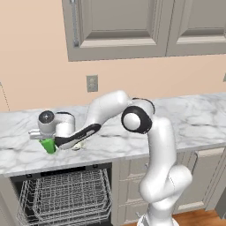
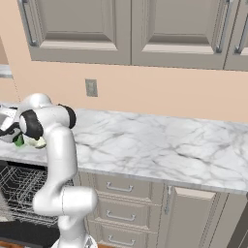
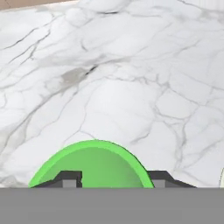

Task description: Pick up the cup and bowl from the counter, place them in the dishwasher, and close the dishwasher door.

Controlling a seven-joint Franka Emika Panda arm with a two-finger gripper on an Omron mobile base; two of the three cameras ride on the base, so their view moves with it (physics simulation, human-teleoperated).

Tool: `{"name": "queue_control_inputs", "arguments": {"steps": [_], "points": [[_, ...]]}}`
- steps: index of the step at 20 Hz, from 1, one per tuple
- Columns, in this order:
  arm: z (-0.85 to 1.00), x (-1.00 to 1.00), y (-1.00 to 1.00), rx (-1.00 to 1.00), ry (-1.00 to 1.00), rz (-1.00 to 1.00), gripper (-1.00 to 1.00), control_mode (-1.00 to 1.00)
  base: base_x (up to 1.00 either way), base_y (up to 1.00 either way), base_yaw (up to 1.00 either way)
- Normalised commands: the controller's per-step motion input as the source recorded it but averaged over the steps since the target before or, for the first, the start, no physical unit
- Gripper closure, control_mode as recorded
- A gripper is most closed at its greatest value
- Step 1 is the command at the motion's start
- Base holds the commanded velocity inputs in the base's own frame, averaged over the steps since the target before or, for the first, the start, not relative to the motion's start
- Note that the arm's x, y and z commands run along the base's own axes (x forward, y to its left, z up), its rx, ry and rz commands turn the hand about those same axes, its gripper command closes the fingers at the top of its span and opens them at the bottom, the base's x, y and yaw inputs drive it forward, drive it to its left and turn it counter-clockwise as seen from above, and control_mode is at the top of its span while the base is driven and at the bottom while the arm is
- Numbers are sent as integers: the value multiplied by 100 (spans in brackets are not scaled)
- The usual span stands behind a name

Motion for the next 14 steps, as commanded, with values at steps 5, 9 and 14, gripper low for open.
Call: {"name": "queue_control_inputs", "arguments": {"steps": [5, 9, 14], "points": [[-16, 0, 2, -3, -1, 0, 100, -100, 0, 0, 0], [12, -33, -19, 0, -7, 0, 100, -100, 0, 0, 0], [21, -54, -65, 0, -12, 0, 100, -100, 0, 0, 0]]}}
